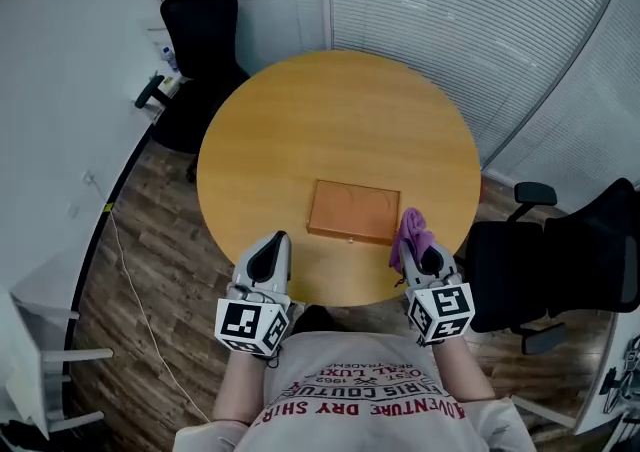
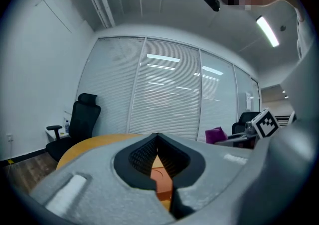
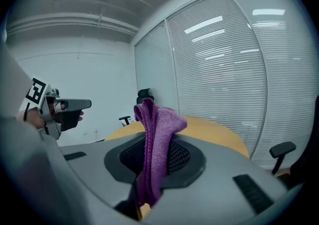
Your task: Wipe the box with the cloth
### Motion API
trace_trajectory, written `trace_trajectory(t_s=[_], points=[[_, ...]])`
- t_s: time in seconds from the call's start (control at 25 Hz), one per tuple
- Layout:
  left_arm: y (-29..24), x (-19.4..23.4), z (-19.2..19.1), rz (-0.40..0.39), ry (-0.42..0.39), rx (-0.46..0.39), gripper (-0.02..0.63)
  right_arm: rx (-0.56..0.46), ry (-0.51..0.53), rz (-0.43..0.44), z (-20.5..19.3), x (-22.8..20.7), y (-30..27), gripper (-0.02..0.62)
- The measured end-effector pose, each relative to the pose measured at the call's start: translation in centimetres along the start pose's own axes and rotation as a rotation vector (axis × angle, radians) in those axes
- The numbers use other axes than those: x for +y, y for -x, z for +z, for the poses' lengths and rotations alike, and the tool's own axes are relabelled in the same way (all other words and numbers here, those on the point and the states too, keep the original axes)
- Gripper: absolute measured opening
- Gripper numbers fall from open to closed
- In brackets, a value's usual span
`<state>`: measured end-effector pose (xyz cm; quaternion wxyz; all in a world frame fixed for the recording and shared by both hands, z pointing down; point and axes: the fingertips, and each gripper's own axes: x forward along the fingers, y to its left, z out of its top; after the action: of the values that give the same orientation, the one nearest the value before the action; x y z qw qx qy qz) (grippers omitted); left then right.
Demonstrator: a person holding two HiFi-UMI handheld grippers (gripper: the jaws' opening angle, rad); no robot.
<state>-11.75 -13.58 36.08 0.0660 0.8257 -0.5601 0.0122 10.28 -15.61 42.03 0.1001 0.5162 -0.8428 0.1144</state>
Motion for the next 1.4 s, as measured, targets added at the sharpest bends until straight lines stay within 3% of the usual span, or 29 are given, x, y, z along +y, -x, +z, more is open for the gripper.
trace_trajectory(t_s=[0.28, 0.68, 1.04, 1.4], points=[[-5.8, 4.7, 0.9, -0.114, -0.019, 0.019, 0.009, 0.040, 0.005, -0.101, 1.0, -0.2, -5.8, 0.074], [-10.0, 9.3, -2.8, -0.210, 0.015, 0.115, 0.009, 0.269, 0.270, 0.015, -1.3, 4.1, -16.4, 0.074], [-11.4, 14.1, -5.4, -0.167, 0.082, 0.148, 0.009, 0.450, 0.504, 0.083, -4.2, 6.1, -24.2, 0.074], [-11.8, 15.2, -7.7, -0.150, 0.113, 0.175, 0.009, 0.651, 0.776, 0.148, -9.1, 5.4, -28.0, 0.074]])
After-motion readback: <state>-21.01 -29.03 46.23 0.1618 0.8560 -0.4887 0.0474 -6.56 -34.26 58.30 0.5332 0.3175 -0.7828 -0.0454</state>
